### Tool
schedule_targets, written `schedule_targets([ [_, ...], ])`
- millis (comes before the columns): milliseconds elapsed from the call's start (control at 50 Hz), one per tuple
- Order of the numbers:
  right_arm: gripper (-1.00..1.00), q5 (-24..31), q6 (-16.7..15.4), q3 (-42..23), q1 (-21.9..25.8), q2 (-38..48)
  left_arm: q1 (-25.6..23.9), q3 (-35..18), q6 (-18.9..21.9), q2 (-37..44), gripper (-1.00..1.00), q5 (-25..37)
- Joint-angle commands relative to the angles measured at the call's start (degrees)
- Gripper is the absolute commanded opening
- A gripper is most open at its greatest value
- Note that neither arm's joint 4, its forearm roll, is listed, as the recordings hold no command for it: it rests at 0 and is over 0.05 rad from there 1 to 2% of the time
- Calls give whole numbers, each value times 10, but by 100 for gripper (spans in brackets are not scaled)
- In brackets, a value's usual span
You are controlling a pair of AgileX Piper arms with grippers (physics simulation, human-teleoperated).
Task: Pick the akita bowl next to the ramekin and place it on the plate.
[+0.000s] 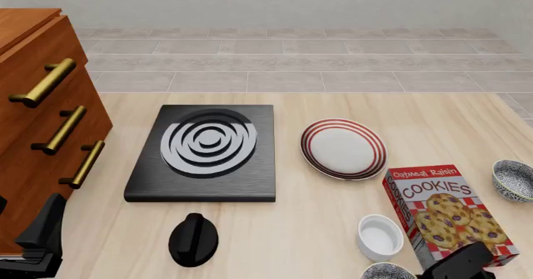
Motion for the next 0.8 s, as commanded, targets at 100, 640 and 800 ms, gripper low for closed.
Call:
schedule_targets([
  [100,-100,19,3,-10,4,-9,0,0,0,0,100,0],
  [640,-100,116,21,-64,38,-78,0,0,0,0,100,0],
  [800,-100,123,27,-73,51,-79,0,0,0,0,100,0],
])
